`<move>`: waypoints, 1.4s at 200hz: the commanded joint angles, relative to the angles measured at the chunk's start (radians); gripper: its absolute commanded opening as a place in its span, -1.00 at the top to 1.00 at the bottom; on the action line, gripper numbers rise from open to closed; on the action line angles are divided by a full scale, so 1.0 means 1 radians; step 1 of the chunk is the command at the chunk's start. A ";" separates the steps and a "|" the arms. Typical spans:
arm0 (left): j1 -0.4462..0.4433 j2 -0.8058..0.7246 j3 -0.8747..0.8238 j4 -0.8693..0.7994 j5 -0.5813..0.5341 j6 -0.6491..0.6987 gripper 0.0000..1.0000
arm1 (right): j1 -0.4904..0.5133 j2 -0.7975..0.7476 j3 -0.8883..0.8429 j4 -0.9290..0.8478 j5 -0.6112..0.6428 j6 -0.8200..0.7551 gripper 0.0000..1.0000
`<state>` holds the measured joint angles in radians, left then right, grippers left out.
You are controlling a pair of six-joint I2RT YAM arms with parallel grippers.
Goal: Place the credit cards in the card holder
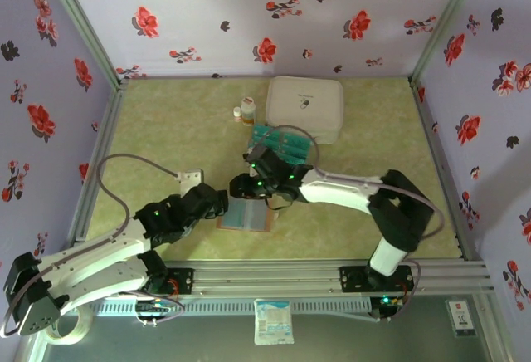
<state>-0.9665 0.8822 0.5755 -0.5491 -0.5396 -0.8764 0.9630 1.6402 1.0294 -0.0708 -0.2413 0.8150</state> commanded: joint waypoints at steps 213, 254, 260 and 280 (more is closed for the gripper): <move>0.026 0.366 0.097 0.163 0.104 0.089 -0.99 | -0.133 -0.267 -0.348 -0.252 0.262 -0.080 0.94; 0.026 0.433 0.145 0.172 0.118 0.106 -0.99 | -0.179 -0.352 -0.414 -0.294 0.274 -0.087 0.94; 0.026 0.441 0.151 0.172 0.120 0.109 -0.99 | -0.181 -0.362 -0.424 -0.294 0.274 -0.083 0.94; 0.028 0.463 0.170 0.176 0.136 0.125 -0.99 | -0.186 -0.386 -0.447 -0.303 0.275 -0.071 0.93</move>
<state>-0.9478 1.3193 0.7055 -0.3874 -0.4213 -0.7910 0.7868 1.2869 0.6117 -0.3279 0.0048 0.7506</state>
